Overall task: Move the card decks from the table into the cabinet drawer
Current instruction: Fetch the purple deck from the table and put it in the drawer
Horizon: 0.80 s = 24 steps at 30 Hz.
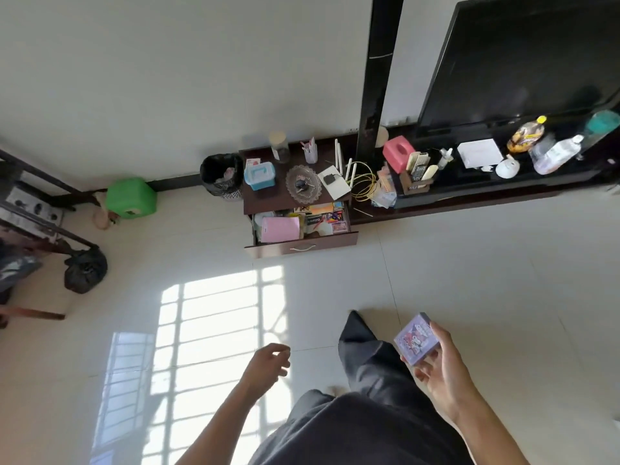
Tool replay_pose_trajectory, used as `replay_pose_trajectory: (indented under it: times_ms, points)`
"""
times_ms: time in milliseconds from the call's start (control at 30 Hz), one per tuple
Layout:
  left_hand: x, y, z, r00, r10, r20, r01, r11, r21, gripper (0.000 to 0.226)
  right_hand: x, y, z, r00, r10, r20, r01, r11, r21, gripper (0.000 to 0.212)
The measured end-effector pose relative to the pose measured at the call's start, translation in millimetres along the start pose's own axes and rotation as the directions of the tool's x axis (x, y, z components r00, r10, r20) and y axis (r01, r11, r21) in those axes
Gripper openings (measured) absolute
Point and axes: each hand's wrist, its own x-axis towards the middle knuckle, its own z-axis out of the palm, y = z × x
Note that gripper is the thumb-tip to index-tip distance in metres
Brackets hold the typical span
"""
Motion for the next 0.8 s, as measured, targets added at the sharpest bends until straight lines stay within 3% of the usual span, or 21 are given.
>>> replay_pose_trajectory:
  times_ms: [400,567,800]
  points:
    - [40,37,-42,0.946,-0.280,-0.166,0.264,0.958,-0.112,0.012,117,-165,100,0.992,0.070,0.106,-0.051,0.984,-0.172,0.051]
    - [75,50,-71,0.940,-0.307,-0.147,0.309,0.951,-0.007,0.011,151,-209,151,0.989,0.079,0.124,-0.056,0.982,-0.180,0.049]
    - [163,126,-129,0.966,-0.247,-0.073,0.252,0.965,0.070,0.020,182,-242,215,0.994,0.098,0.041,-0.090,0.982,-0.167,0.051]
